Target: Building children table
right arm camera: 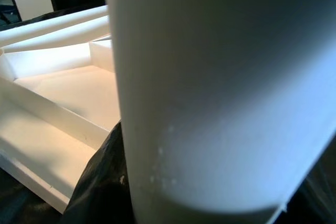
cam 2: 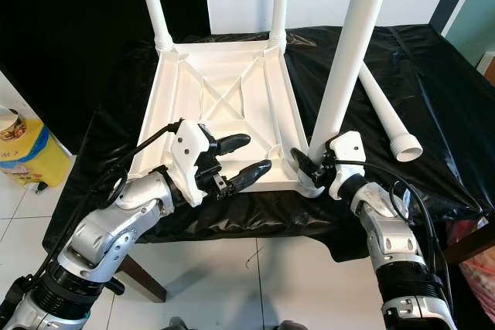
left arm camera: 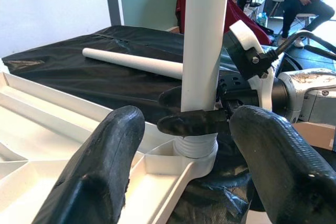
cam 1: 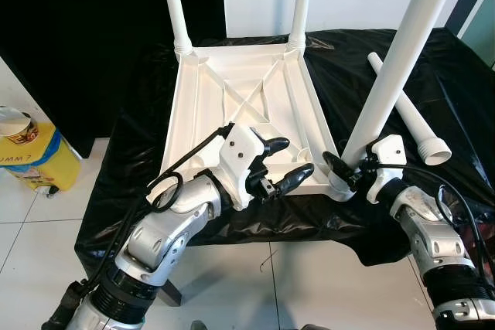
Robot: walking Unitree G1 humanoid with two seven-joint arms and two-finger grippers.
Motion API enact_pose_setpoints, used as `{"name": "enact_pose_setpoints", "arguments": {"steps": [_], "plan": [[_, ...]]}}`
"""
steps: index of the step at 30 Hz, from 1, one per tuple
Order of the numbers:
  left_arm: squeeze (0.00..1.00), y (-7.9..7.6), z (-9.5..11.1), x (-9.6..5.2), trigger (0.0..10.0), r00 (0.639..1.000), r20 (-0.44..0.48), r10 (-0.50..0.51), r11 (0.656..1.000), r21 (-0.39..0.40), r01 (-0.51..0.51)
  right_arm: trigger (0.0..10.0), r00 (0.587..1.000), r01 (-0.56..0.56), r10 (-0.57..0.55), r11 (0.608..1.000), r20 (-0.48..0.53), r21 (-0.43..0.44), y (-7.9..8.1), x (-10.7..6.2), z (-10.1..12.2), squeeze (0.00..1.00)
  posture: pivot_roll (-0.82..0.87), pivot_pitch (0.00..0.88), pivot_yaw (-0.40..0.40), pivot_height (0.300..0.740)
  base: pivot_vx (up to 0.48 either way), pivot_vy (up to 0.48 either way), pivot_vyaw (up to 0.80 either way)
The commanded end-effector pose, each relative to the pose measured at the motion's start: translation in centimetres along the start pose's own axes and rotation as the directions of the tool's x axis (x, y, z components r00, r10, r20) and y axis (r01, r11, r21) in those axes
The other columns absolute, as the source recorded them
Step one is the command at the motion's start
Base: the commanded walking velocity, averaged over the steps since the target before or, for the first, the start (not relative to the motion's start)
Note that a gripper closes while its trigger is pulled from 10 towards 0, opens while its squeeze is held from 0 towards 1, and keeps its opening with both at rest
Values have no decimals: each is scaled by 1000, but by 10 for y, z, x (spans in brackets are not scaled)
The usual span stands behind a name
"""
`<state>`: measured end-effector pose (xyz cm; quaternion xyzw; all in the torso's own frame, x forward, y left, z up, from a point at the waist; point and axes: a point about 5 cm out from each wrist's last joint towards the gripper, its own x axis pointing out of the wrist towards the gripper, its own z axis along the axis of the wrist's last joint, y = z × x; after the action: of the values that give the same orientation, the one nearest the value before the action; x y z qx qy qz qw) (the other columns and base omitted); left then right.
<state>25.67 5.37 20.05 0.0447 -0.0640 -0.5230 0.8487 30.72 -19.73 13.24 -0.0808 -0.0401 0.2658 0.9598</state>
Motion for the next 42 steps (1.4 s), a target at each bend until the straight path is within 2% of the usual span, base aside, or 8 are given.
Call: {"name": "enact_pose_setpoints", "arguments": {"steps": [1, 2, 12, 34, 36, 38, 41, 42], "plan": [[0, -3, 3, 0, 10000, 997, 8, -82, 996, 21, 81, 0, 998, -6, 7, 1000, -67, 10, 1, -5, -14, 0, -39, 58, 13, 740, 0, 0, 0], [0, -3, 3, 0, 10000, 997, 10, -82, 996, 19, 82, 10000, 997, 2, 0, 1000, -74, 26, 2, -6, -17, 0, -40, 60, 15, 740, 0, 0, 0], [0, -4, 3, 0, 10000, 996, 11, -90, 996, 14, 89, 10000, 997, 66, -60, 983, -40, 172, 8, -8, -22, 0, -48, 71, 26, 740, 0, 0, 0], [0, -5, 3, 0, 10000, 995, 8, -99, 995, 9, 99, 10000, 983, 182, -177, 970, -47, 163, 16, -6, -23, 0, -48, 74, 23, 740, 0, 0, 0], [0, -5, 3, 0, 10000, 995, 9, -96, 995, 9, 96, 10000, 972, 232, -224, 961, -69, 149, 19, -4, -24, 0, -48, 74, 21, 740, 0, 0, 0], [0, -6, 3, 1, 10000, 996, 12, -94, 996, 5, 94, 10000, 922, 388, -376, 904, -94, 178, 31, 2, -24, 0, -49, 74, 19, 740, 0, 0, 0], [0, -6, 2, 1, 10000, 996, 13, -93, 996, 4, 93, 10000, 893, 451, -438, 874, -106, 181, 36, 4, -23, 0, -48, 75, 18, 740, 0, 0, 0], [0, -6, 2, 1, 10000, 996, 12, -92, 996, 4, 92, 10000, 855, 519, -505, 833, -121, 190, 39, 4, -24, 0, -47, 74, 18, 740, 0, 0, 0]]}}
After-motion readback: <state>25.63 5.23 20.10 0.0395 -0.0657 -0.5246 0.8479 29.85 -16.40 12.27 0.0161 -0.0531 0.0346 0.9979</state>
